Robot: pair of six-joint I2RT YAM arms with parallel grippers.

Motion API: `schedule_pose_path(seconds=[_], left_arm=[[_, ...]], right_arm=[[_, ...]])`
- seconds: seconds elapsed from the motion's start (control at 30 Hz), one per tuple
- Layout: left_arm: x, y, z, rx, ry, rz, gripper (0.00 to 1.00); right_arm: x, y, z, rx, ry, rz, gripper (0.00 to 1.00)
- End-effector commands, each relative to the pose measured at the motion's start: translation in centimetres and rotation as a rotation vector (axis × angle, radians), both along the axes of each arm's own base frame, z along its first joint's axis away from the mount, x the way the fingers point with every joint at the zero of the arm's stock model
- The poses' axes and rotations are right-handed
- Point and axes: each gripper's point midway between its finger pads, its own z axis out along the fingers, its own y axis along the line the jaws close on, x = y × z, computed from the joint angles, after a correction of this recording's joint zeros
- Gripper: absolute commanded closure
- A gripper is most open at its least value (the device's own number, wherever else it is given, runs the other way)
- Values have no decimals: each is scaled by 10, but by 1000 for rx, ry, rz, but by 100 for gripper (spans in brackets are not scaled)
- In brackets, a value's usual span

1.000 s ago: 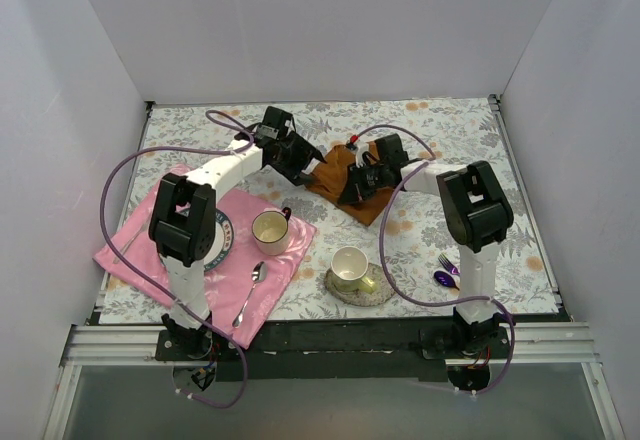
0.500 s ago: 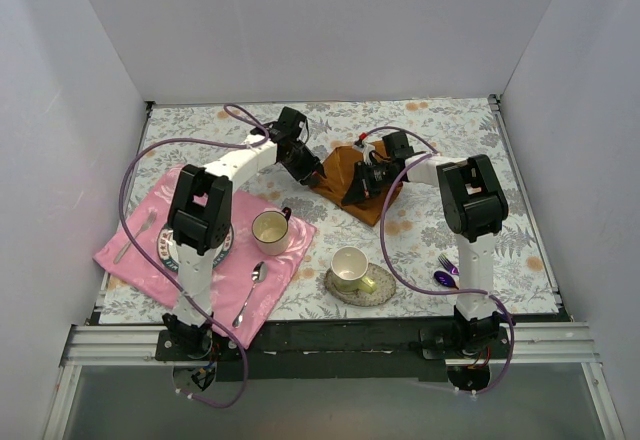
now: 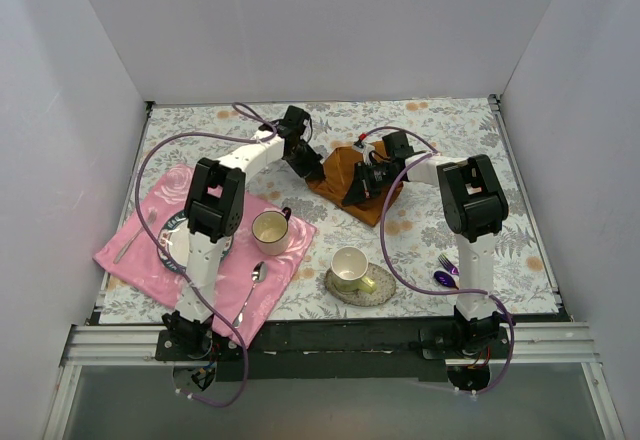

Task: Fold the napkin, place the utensils inside, and roll it up
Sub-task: Roll the napkin with the utensil

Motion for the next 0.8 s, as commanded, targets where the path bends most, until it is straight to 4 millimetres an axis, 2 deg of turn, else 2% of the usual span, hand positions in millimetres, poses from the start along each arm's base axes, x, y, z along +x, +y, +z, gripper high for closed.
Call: schedule_pose_path(seconds=[0.0, 0.1, 0.2, 0.23, 0.27, 0.33, 0.37, 0.4, 0.43, 0.5, 0.53, 0.57, 0.63, 0.67, 0.7, 0.77], left_arm=[[5, 23, -19, 95, 53, 1, 100], [6, 36, -33, 138, 62, -19, 100], [14, 41, -28, 162, 33, -68, 99], [25, 38, -13, 156, -10, -79, 99], [23, 40, -10, 166, 2, -85, 96], [29, 37, 15, 156, -51, -94, 90], [30, 36, 24, 159, -70, -92, 79], [30, 38, 32, 164, -86, -86, 73], [28, 37, 51, 154, -116, -78, 69], [18, 42, 57, 159, -104, -65, 62], [11, 40, 71, 150, -121, -63, 60], [-3, 43, 61, 159, -79, -53, 59], [-20, 43, 59, 156, -47, -37, 53], [-26, 41, 70, 123, -48, -4, 52], [-43, 43, 54, 120, 12, 9, 50], [-51, 33, 60, 76, 6, 27, 48]], right_arm=[[-24, -34, -60, -234, 105, -34, 99], [-22, -34, -60, -241, 102, -33, 99], [-20, -34, -60, -241, 107, -33, 99], [-22, -34, -61, -243, 113, -31, 99], [-20, -34, -60, -243, 112, -33, 99], [-20, -33, -61, -241, 112, -32, 99], [-19, -33, -60, -240, 113, -31, 99], [-19, -33, -61, -238, 115, -30, 99], [-18, -32, -60, -233, 113, -29, 99], [-17, -31, -60, -231, 113, -27, 99], [-17, -31, -61, -232, 117, -28, 99], [-16, -30, -60, -233, 118, -27, 99], [-16, -30, -62, -235, 125, -26, 99], [-14, -31, -61, -236, 120, -29, 99], [-14, -31, -62, -237, 121, -29, 99], [-15, -30, -62, -239, 124, -27, 99]])
